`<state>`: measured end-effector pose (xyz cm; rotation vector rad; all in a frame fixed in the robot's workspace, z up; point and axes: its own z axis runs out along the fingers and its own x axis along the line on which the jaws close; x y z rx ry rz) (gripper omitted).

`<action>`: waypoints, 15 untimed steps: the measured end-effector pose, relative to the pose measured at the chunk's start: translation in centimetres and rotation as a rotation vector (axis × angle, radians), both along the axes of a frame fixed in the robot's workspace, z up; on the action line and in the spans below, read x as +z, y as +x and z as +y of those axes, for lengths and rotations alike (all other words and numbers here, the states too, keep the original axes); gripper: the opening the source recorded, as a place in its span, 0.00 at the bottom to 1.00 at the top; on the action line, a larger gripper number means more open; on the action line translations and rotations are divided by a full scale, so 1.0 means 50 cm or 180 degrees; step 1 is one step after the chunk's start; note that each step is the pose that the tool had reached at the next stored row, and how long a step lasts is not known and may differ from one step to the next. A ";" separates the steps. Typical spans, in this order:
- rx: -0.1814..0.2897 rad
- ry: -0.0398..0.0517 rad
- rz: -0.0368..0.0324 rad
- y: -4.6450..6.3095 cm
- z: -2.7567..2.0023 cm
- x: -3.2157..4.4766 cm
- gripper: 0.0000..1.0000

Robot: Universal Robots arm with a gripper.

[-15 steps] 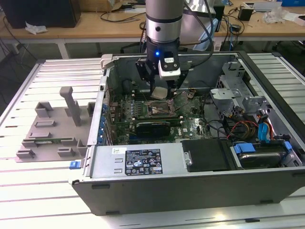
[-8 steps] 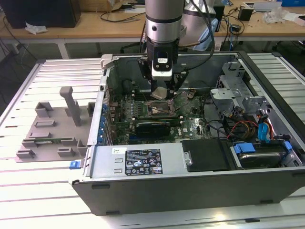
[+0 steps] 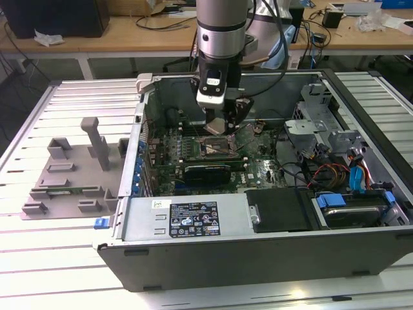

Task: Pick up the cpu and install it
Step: 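Place the cpu into insertion slot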

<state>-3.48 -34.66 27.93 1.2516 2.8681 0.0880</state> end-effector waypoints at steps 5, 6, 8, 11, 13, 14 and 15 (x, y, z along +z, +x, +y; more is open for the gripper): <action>-0.0396 0.0000 0.0000 0.000 0.0000 0.000 0.55; -0.0468 0.0000 0.0000 0.000 0.0000 -0.001 0.55; -0.0606 0.0000 0.0000 0.000 0.0000 -0.001 0.55; -0.0826 0.0000 0.0000 0.000 0.0000 -0.001 0.55; -0.0956 0.0000 0.0000 0.000 0.0000 -0.001 0.55; -0.1007 0.0000 0.0000 0.000 0.0000 -0.001 0.55; -0.1079 0.0000 0.0000 0.000 0.0000 -0.001 0.55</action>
